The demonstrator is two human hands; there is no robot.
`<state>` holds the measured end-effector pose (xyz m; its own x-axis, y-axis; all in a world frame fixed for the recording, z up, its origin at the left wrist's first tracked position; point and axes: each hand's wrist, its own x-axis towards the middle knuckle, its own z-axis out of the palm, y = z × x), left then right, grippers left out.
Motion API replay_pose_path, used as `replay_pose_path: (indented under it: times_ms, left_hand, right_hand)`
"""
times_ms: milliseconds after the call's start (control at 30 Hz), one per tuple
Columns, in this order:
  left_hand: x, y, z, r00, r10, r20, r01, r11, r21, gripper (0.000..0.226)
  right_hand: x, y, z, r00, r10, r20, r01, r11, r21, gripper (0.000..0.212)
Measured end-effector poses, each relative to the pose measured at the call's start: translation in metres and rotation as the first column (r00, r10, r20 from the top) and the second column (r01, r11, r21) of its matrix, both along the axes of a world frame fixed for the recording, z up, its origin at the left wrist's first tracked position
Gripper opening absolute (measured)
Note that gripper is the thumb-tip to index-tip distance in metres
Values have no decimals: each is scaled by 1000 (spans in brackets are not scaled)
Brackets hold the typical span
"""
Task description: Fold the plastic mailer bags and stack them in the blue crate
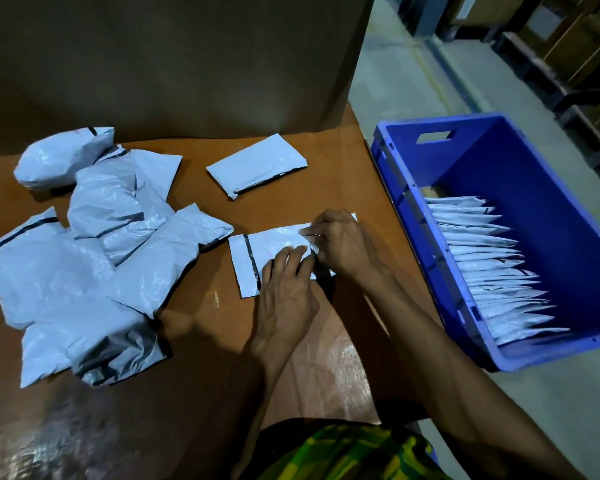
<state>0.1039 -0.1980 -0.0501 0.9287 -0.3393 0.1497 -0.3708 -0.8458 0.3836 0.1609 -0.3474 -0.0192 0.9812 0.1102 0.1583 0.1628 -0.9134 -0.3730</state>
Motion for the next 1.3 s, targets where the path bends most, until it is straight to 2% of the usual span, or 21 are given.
replay_pose_path:
  times_ms: [67, 200, 333, 467, 600, 800, 900, 1033, 1167, 1300]
  left_hand:
    - [1, 1, 0, 1000, -4, 9, 4, 1000, 7, 58]
    - [1, 2, -2, 1000, -8, 28, 9, 1000, -13, 57]
    - [-3, 4, -9, 1000, 3, 29, -1, 999, -41, 55]
    - [-7, 5, -12, 1000, 11, 27, -9, 999, -49, 53]
    - [-8, 6, -14, 999, 3, 32, -3, 1000, -18, 54]
    - [3, -10, -1, 992, -61, 109, 61, 998, 9, 54]
    - [17, -18, -3, 994, -79, 70, 75, 995, 70, 55]
    - [21, -20, -4, 998, -67, 23, 64, 991, 116, 58]
    - [24, -21, -6, 997, -52, 55, 46, 993, 109, 50]
    - [22, -19, -9, 998, -38, 42, 34, 994, 102, 54]
  right_hand:
    - [-1, 3, -5, 1000, 16, 11, -16, 1000, -3, 21]
    - [14, -18, 6, 993, 66, -98, -62, 997, 38, 25]
    - [-12, -28, -4, 986, -139, 96, 135, 990, 40, 19]
    - [-42, -31, -17, 992, -99, 83, 91, 991, 98, 26]
    - [-63, -29, -16, 985, -137, 104, 124, 985, 122, 21]
    - [-85, -17, -25, 974, -205, 96, 184, 964, 194, 27]
    - [-85, -18, -22, 972, -220, 79, 198, 956, 216, 27]
    - [-75, -31, -8, 988, -151, -10, 148, 954, 261, 21]
    - [-34, -41, 10, 993, -121, 3, 118, 971, 207, 23]
    - [-10, -36, -4, 997, -75, -14, 76, 996, 43, 23]
